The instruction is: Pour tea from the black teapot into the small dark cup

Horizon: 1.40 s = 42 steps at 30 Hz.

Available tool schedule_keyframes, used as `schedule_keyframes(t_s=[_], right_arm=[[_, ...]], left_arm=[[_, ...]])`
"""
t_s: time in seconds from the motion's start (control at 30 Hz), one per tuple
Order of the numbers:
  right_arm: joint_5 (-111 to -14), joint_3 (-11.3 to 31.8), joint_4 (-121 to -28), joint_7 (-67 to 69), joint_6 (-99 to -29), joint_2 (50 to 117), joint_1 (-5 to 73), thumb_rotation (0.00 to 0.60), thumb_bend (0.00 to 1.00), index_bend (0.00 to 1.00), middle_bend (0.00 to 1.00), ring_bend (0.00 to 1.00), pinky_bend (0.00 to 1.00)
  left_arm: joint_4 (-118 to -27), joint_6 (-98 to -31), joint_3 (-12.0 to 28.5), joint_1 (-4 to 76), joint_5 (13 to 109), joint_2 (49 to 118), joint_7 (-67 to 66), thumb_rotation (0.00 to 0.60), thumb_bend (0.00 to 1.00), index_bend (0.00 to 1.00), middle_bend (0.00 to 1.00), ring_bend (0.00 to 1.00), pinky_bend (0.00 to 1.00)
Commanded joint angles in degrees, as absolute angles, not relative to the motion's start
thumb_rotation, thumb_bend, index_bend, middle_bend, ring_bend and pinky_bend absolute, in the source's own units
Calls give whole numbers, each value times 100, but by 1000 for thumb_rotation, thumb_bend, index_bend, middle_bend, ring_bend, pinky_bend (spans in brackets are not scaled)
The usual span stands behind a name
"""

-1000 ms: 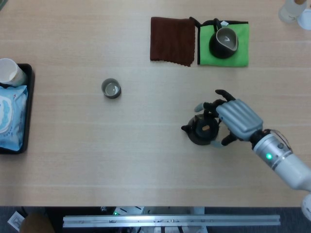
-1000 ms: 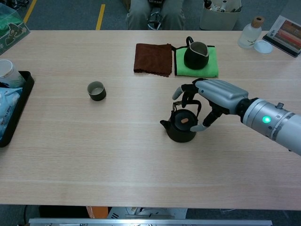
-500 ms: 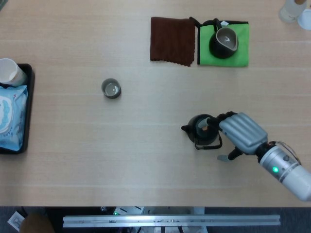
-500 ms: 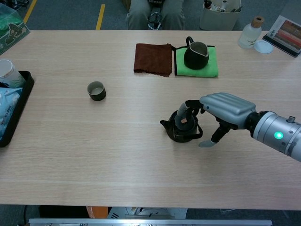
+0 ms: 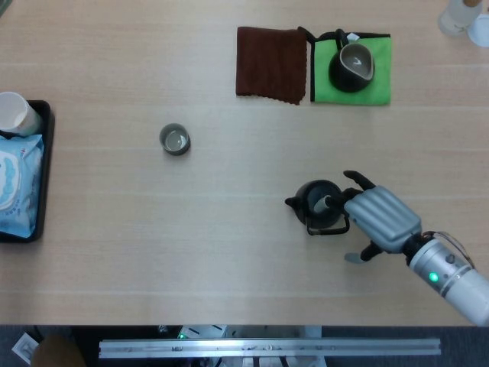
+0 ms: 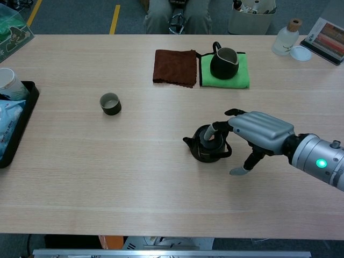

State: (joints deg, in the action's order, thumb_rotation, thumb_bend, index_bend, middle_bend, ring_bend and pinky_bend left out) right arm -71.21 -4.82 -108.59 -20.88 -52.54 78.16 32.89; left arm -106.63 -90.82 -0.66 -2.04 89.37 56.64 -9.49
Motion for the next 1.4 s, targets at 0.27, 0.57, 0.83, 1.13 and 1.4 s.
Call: schedule_keyframes(t_s=[0.27,0.57,0.83,1.13,1.4], right_arm=[[-6876,-506,-10828,-2472,-5229,8060,3314,600,0,301,384,309,0],[-6689,-574,-10908,-2773,-5224,8153,3349,600,0,306,390,309,0],[-6637,-678,-10913,-2936,-5272,8192,3323,600,0,319,401,311,0],[-6570,-752,-10847,-3019,-5196,8274,3350,600,0,352,421,350,0],[-6505,-804,-10815,-3054,-5121,8262,3385,600,0,400,469,405,0]], left_arm=[[-10630,-9064,-76,-211,8921,5658,-905,600,405,279,281,264,261],[-10573,-9068,-85,-232,8903,5644,-823,600,405,279,280,264,261],[-10543,-9048,-92,-232,8902,5652,-798,600,406,279,281,264,261],[-10548,-9092,-88,-258,8901,5626,-785,600,406,279,280,264,261],[-10563,-9104,-92,-272,8906,5612,-799,600,406,279,280,264,261]])
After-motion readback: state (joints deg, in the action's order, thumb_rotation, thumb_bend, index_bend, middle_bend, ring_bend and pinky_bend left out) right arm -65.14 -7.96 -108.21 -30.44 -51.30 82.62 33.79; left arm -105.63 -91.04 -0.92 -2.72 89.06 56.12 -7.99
